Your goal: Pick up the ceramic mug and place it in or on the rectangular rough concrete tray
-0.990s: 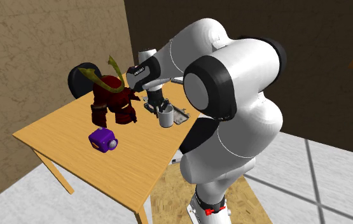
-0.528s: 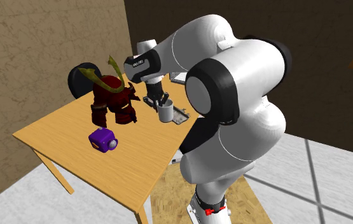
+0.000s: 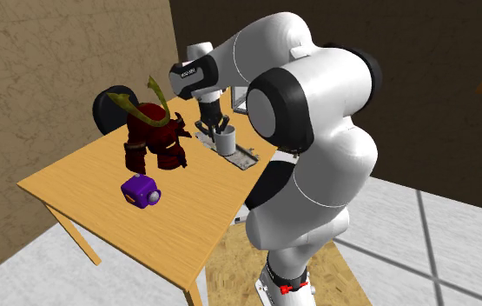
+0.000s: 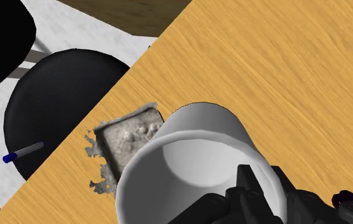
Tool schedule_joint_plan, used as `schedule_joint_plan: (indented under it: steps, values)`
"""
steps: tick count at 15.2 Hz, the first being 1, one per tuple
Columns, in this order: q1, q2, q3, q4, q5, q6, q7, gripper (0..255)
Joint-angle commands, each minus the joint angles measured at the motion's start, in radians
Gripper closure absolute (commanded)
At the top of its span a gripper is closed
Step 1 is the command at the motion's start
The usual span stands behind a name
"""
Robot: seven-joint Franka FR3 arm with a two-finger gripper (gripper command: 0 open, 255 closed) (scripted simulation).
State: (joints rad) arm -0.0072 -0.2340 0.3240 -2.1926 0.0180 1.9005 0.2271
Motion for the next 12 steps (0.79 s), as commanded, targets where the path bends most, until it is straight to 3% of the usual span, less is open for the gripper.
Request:
schedule_joint_plan:
  steps: [1,12]
  values:
    - [-0.014,0.064,-0.005,0.075,-0.023,-0.013,-0.006,255]
    - [-0.032,0.492,-0.030,0.623,-0.155,-0.152,-0.022,255]
